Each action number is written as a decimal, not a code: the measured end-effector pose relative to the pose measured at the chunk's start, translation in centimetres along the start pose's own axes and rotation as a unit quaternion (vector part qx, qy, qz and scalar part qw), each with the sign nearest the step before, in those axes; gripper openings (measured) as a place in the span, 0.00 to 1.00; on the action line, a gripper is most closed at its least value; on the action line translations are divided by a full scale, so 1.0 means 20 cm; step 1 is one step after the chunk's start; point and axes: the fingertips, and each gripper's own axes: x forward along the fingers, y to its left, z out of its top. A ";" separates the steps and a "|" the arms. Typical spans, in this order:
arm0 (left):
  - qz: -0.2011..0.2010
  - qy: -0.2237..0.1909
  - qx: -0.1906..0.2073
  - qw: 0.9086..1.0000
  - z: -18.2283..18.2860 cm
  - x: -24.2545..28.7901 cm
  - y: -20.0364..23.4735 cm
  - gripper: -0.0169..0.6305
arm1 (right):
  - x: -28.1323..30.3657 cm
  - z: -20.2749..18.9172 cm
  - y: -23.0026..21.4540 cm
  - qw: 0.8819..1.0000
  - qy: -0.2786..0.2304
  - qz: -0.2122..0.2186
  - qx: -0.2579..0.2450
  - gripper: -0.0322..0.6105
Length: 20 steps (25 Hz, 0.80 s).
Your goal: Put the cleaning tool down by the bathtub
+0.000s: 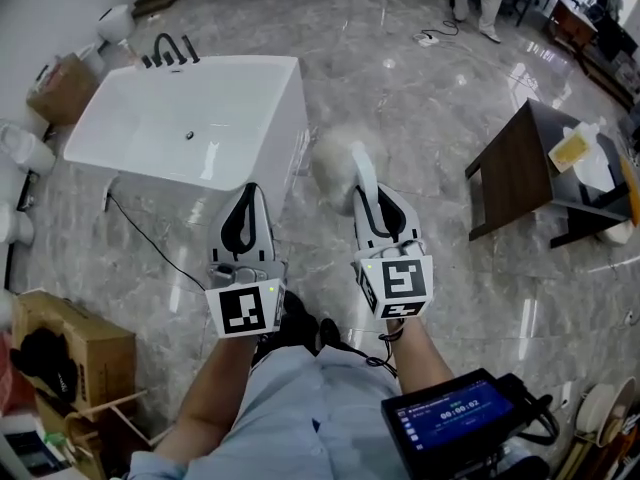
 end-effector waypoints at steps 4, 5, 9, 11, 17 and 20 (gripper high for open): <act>0.009 0.003 -0.021 1.000 -0.06 0.11 0.05 0.05 | 0.13 -0.02 -0.02 1.000 0.003 0.006 -0.003 0.20; 0.011 0.003 -0.028 1.000 -0.08 0.15 0.06 0.05 | 0.17 -0.03 -0.02 1.000 0.006 0.006 -0.004 0.20; 0.011 0.007 -0.035 0.999 -0.17 0.31 0.13 0.05 | 0.36 -0.05 -0.04 1.000 0.016 0.007 -0.004 0.20; 0.011 0.010 -0.038 0.999 -0.22 0.41 0.19 0.05 | 0.48 -0.05 -0.05 1.000 0.019 0.007 -0.005 0.20; 0.005 0.018 -0.036 0.999 -0.38 0.75 0.39 0.05 | 0.91 -0.05 -0.06 0.999 0.034 0.004 -0.005 0.20; 0.002 0.016 -0.037 0.999 -0.44 0.94 0.50 0.05 | 1.13 -0.04 -0.08 1.000 0.029 0.002 -0.007 0.20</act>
